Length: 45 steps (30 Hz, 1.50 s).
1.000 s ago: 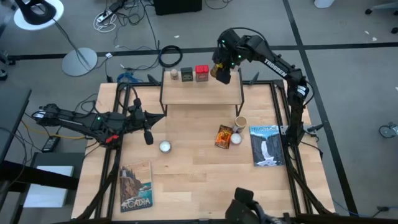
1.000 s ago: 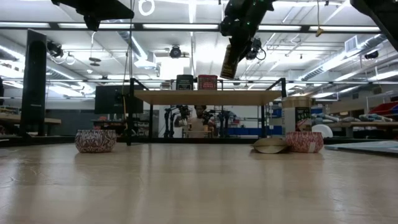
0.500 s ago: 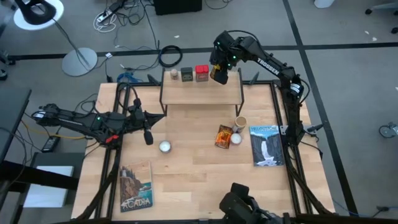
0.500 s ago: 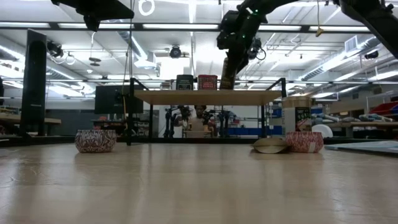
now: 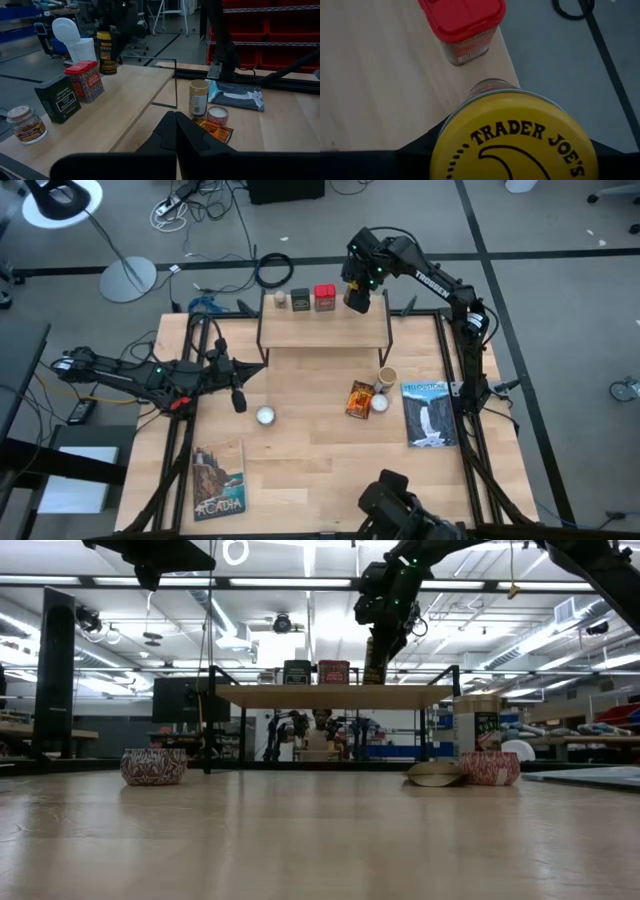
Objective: Shelf spices
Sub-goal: Put the yellow seasoning bottle on the shelf
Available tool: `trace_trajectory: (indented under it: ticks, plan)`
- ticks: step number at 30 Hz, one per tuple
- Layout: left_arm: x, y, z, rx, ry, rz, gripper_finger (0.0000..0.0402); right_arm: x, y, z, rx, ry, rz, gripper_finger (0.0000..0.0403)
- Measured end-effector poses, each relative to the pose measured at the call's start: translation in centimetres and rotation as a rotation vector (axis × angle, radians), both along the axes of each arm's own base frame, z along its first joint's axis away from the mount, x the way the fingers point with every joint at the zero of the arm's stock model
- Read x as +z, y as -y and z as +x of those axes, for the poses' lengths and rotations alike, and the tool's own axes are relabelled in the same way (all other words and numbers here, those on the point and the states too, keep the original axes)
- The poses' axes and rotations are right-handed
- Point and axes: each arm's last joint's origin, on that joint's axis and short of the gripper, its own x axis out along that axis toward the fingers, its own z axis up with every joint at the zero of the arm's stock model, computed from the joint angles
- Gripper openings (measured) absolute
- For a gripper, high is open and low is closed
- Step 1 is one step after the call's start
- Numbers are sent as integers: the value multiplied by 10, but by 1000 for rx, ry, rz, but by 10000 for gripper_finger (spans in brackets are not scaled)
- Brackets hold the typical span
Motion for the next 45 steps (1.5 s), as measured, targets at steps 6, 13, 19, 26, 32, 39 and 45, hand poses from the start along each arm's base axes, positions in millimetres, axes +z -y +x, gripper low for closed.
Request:
trace_trajectory:
  ticks: [6,13,19,26,32,39,45]
  plan:
    - [0,0,0,0,0,1,1,-1,-1,-1,0,-10,11,212]
    - [0,0,0,0,0,0,1,-1,-1,-2,-1,-16,18,212]
    - [0,0,0,0,0,-1,1,-1,-1,-2,-5,-19,24,212]
    - [0,0,0,1,2,-6,1,-1,-1,-1,-7,-15,16,212]
    - [0,0,0,1,3,-8,1,0,0,0,-7,2,1,212]
    - [0,0,0,1,5,-8,1,0,0,0,-7,1,1,212]
    - [0,0,0,2,5,-8,1,0,-1,0,-4,2,13,212]
